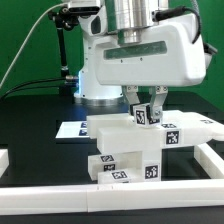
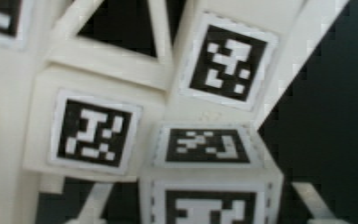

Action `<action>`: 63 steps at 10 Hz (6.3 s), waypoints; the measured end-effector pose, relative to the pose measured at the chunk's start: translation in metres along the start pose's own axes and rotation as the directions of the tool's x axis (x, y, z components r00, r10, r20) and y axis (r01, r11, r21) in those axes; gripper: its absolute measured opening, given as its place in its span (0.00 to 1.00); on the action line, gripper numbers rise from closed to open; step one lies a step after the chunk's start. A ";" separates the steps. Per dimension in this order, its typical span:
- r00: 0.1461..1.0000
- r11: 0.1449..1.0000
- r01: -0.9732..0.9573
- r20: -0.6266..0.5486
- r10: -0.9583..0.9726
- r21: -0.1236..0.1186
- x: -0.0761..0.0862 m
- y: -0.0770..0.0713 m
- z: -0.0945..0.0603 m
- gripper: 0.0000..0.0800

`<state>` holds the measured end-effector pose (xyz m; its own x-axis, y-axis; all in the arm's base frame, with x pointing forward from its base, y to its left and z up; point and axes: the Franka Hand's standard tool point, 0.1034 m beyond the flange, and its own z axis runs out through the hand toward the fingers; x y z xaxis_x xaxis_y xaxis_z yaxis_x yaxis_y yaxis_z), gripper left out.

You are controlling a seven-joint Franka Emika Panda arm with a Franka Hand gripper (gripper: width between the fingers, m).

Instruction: Assemble chair

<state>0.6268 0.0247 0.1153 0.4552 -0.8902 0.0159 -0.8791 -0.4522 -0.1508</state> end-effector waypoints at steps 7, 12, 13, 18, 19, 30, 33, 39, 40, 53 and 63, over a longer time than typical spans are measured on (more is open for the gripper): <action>0.805 0.804 0.594 0.014 -0.593 -0.035 -0.013 -0.007 -0.002 0.81; 0.411 0.408 0.910 0.032 -0.911 -0.072 -0.007 -0.007 -0.002 0.81; 0.357 0.354 0.933 0.025 -0.934 -0.068 -0.003 -0.005 -0.002 0.81; 0.525 0.524 0.849 0.008 -0.851 -0.071 -0.003 -0.003 0.000 0.35; 0.562 0.561 0.825 0.004 -0.827 -0.071 -0.003 -0.004 0.000 0.35; 0.999 0.999 -0.048 -0.001 0.048 0.001 0.004 -0.004 0.000 0.36; 1.000 1.000 0.009 -0.001 -0.009 -0.001 0.003 -0.004 0.001 0.55; 0.745 0.744 0.667 0.016 -0.667 -0.039 -0.012 -0.011 0.005 0.81; 0.700 0.699 0.714 0.019 -0.714 -0.039 -0.011 -0.011 0.005 0.81; 0.372 0.369 0.927 0.033 -0.928 -0.070 0.000 -0.006 0.004 0.35; 0.954 0.953 0.299 -0.010 -0.300 -0.035 0.005 -0.005 0.004 0.35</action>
Offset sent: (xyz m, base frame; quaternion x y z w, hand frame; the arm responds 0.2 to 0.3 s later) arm 0.0072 0.0158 0.0123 -0.0565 0.0114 -0.2587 0.9642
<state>0.6345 0.0226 0.1119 0.6965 -0.7141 0.0698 -0.7069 -0.6996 -0.1040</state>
